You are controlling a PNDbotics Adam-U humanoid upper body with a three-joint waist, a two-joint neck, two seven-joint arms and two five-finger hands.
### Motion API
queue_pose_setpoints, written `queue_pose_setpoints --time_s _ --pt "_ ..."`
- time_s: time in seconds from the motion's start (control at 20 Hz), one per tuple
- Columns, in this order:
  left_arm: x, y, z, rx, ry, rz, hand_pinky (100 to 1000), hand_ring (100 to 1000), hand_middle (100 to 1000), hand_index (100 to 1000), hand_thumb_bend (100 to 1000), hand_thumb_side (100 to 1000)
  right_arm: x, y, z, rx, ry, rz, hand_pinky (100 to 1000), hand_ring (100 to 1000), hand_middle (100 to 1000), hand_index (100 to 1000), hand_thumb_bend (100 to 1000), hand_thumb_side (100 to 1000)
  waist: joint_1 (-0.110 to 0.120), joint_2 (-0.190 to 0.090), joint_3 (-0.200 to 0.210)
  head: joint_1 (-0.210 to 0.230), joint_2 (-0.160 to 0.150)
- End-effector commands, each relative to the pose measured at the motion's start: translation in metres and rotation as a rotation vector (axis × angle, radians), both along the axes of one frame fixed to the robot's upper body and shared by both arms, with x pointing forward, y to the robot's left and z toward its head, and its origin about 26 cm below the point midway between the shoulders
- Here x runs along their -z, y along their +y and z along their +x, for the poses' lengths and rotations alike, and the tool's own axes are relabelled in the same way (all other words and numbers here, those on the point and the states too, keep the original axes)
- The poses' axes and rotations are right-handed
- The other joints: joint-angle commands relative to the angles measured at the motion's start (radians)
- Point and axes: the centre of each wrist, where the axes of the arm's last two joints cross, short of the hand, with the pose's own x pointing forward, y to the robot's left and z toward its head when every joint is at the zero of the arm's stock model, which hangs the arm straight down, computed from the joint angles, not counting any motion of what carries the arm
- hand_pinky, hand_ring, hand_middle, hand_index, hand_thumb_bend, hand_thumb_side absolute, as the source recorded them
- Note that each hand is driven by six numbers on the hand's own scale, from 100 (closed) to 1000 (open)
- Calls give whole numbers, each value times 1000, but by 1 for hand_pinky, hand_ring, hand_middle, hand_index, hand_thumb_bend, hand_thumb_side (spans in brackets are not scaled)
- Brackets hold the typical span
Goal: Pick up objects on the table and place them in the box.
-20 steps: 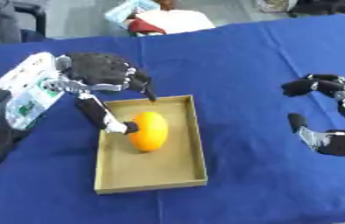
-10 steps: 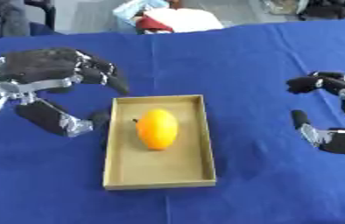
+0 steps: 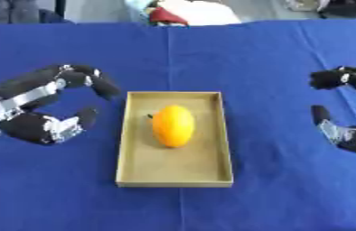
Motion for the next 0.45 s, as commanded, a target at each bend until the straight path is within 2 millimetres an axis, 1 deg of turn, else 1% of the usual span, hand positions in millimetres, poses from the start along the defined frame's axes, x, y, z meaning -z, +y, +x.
queue_pose_setpoints --time_s 0.05,0.15,0.25,0.45 --pt "5 3 -2 -36 43 -49 689 672 705 836 100 873 -8 -3 -1 19 -35 5 704 718 696 869 100 458 -4 -11 2 3 26" --pt "15 3 -3 -56 81 -65 686 667 699 833 100 883 -7 -3 -1 22 -37 14 705 719 697 870 100 456 -8 -11 3 4 34" --pt "25 2 -3 -76 118 -88 684 665 696 831 100 898 -6 -3 -2 26 -38 17 705 719 697 869 100 456 -9 -11 1 5 35" --pt "36 -2 -2 -99 157 -113 682 663 694 829 100 909 -6 -4 -2 36 -42 24 705 719 697 869 100 451 -10 -11 2 4 35"
